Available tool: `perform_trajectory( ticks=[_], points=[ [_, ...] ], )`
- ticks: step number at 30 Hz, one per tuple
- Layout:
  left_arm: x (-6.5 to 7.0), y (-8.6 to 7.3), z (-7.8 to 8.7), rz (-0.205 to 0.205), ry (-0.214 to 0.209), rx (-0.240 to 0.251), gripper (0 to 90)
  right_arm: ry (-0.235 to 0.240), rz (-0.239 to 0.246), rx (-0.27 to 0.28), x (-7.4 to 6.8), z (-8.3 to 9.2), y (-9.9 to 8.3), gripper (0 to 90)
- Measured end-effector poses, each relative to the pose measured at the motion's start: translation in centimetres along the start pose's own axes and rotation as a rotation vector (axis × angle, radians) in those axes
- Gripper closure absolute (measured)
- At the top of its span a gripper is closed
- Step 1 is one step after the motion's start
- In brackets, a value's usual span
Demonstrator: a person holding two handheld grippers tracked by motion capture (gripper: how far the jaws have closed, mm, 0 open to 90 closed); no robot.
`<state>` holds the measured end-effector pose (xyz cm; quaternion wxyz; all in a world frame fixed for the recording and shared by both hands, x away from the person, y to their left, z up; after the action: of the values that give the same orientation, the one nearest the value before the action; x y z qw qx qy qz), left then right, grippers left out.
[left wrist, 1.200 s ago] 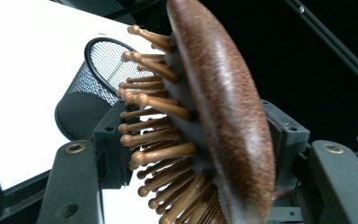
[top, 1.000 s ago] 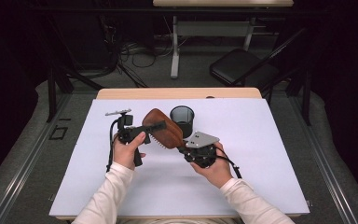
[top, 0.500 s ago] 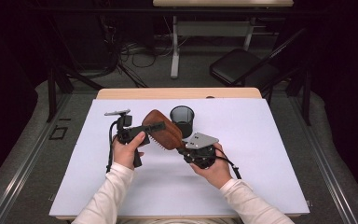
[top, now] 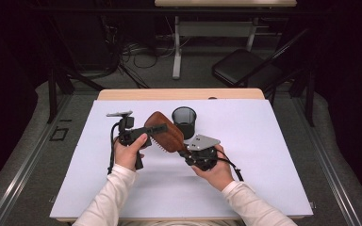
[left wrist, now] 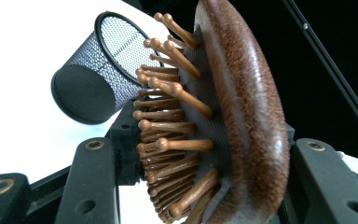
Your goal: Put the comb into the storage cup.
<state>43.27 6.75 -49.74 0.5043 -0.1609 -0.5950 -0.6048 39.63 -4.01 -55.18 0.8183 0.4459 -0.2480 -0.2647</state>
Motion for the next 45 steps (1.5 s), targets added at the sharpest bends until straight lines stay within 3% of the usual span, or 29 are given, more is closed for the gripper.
perform_trajectory(
  ticks=[33,45],
  points=[
    [-1.1,0.0,-0.1,0.065,0.010,0.008,48.9,0.003,-0.026,0.002,-0.1,-0.4,-0.4,69.0],
    [-1.9,0.4,0.5,0.074,0.031,0.031,49.0,0.004,-0.032,0.002,-0.1,-0.6,-0.4,58.9]
  ],
)
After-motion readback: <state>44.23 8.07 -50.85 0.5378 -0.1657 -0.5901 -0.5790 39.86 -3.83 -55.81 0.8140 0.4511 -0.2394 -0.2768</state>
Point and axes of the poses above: each handheld gripper's, and its own axes: z roughly backward along the jaws, y roughly out of its top, x roughly to its right, the point moved 10 cm from there along -z, roughly forward along the jaws, and after that the axes turned 5 degrees about -y, right-handed, at the moved point
